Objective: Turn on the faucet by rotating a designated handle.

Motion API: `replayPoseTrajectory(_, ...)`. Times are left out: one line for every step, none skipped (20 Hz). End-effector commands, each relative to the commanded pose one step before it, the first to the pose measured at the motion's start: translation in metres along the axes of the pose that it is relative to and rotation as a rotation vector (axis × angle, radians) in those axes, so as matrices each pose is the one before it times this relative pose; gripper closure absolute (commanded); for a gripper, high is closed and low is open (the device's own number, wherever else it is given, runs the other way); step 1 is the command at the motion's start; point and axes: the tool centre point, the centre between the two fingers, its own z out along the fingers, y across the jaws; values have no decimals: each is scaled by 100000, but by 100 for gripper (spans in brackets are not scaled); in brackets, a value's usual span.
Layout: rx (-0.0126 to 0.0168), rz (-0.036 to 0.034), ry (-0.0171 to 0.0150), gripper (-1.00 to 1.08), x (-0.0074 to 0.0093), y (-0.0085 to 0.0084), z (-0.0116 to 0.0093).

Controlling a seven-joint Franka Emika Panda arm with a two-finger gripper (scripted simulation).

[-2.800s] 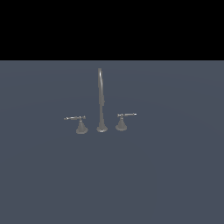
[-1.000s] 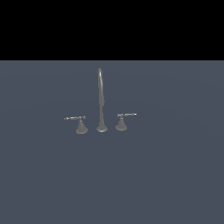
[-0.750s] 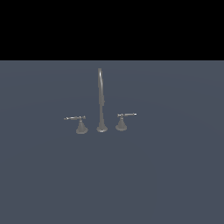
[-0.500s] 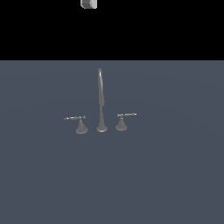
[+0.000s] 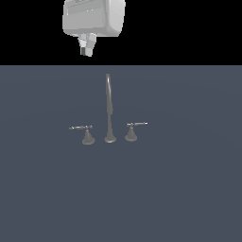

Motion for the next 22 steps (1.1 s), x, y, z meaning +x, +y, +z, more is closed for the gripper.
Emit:
replayPoseTrajectory(-310, 6868, -117, 108, 504, -1391, 2323)
replayPoseTrajectory(-209, 2693, 83, 108, 155, -519, 939)
replayPoseTrajectory(-226, 2694, 142, 108, 134, -507, 948)
replayPoseTrajectory(-239, 2693, 202, 108, 114, -493, 957)
replayPoseTrajectory(-248, 2690, 262, 108, 95, -478, 966)
replayPoseTrajectory(-254, 2686, 323, 108, 76, -462, 973)
replayPoseTrajectory(-255, 2679, 385, 108, 58, -446, 980)
replayPoseTrajectory(-252, 2671, 447, 108, 41, -429, 985)
replayPoseTrajectory(-245, 2661, 509, 108, 24, -412, 990)
replayPoseTrajectory(-234, 2649, 570, 108, 8, -394, 994)
replayPoseTrajectory(-219, 2635, 630, 108, -7, -376, 997)
replayPoseTrajectory(-200, 2620, 690, 108, -21, -357, 1000)
replayPoseTrajectory(-177, 2603, 748, 108, -34, -337, 1001)
replayPoseTrajectory(-150, 2585, 806, 108, -46, -318, 1001)
replayPoseTrajectory(-119, 2564, 861, 108, -58, -298, 1001)
replayPoseTrajectory(-84, 2505, 901, 108, -68, -274, 985)
replayPoseTrajectory(-45, 2381, 910, 108, -74, -244, 942)
replayPoseTrajectory(-9, 2231, 901, 108, -78, -214, 888)
replayPoseTrajectory(24, 2085, 884, 108, -80, -187, 835)
replayPoseTrajectory(53, 1941, 859, 108, -80, -163, 781)
replayPoseTrajectory(78, 1801, 827, 108, -79, -141, 728)
replayPoseTrajectory(98, 1662, 790, 108, -77, -121, 675)
